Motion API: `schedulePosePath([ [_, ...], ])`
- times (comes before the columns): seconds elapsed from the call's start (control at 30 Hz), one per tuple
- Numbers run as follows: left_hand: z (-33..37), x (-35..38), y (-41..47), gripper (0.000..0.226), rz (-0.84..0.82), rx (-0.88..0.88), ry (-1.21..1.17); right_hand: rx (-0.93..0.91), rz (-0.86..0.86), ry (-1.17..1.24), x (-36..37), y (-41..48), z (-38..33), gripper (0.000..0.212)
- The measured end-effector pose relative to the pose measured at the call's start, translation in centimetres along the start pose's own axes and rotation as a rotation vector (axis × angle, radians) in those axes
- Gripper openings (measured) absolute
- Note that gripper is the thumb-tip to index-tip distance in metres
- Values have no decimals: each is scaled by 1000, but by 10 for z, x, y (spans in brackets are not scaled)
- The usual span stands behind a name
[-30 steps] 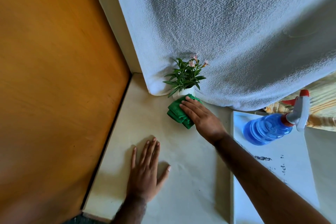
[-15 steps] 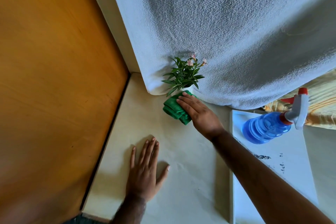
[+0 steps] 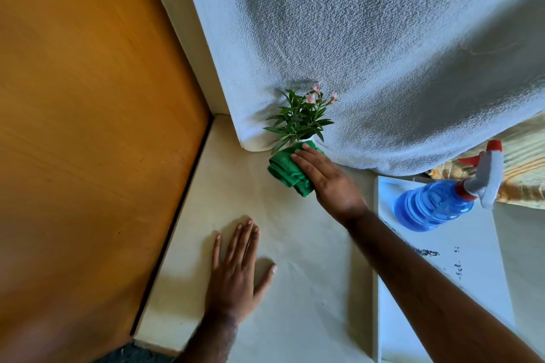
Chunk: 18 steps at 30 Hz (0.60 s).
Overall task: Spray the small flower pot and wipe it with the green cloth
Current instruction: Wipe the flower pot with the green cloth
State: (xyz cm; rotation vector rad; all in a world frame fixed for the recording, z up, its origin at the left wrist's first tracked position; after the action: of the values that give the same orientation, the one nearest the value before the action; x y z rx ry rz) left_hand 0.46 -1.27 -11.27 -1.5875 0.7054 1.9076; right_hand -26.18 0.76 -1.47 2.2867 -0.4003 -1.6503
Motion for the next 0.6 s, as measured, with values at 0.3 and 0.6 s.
schedulePosePath([
  [0.3,-2,4,0,89,-5,1,-7,53,-39,40,7,-14,0,56],
  [0.6,0,1,0,88,-21,-12,11,-38,-48,-5,4,-3,3,59],
])
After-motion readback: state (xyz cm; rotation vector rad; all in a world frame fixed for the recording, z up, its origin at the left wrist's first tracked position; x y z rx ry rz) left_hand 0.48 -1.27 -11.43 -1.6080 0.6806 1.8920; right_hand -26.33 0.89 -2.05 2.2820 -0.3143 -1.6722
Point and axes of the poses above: each hand's wrist, its own y-axis towards the middle knuckle, its own x-axis out of the palm, z = x × y, the point moved 5 cm from there along y, towards the middle knuckle, and after that the axes turned 9 degrees about -x, right-handed, at the moved point
